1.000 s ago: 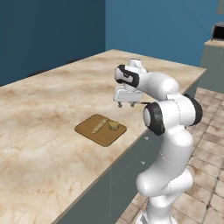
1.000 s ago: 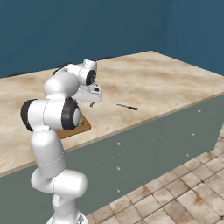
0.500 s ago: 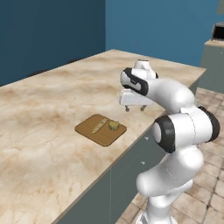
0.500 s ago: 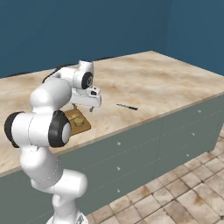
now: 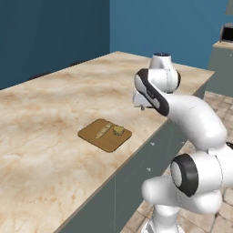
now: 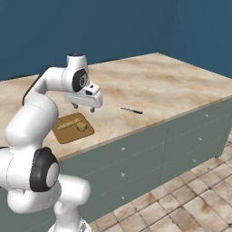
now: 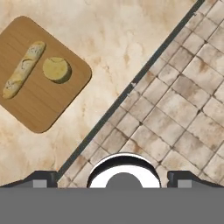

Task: Retrieve the sausage and cheese from the fridge and place them on the cutting board on the counter.

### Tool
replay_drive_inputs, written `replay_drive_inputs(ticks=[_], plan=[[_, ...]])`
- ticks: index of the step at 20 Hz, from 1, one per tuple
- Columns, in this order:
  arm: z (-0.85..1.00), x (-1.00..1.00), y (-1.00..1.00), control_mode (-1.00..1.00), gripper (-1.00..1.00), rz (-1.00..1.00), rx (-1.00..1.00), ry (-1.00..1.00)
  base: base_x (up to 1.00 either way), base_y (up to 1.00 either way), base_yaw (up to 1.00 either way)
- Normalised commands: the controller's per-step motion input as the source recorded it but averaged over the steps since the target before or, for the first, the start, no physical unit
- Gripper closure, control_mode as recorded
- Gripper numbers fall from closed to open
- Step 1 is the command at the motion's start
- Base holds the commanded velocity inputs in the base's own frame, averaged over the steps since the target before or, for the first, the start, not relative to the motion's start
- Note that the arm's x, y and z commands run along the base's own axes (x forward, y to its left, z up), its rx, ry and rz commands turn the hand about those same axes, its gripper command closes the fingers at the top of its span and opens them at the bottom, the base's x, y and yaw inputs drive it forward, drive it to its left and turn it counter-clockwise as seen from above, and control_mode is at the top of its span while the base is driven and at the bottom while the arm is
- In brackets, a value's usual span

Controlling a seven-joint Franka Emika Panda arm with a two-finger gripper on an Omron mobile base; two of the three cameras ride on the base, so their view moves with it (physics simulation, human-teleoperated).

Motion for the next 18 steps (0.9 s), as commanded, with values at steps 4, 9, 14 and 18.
replay_drive_inputs(ticks=[4,9,14,18], plan=[[0.78,-0.12,-0.01,-1.0,-1.0,-0.15,-0.01,-0.06,0.0,0.0,0.0],[0.83,-0.49,-0.03,-1.0,-1.0,0.01,-0.01,-0.06,0.0,0.0,0.0],[0.46,-0.47,-0.11,-1.0,-1.0,0.04,0.0,-0.02,0.0,0.0,0.0],[0.01,-0.66,-0.17,-1.0,-1.0,0.03,-0.04,-0.04,0.0,0.0,0.0]])
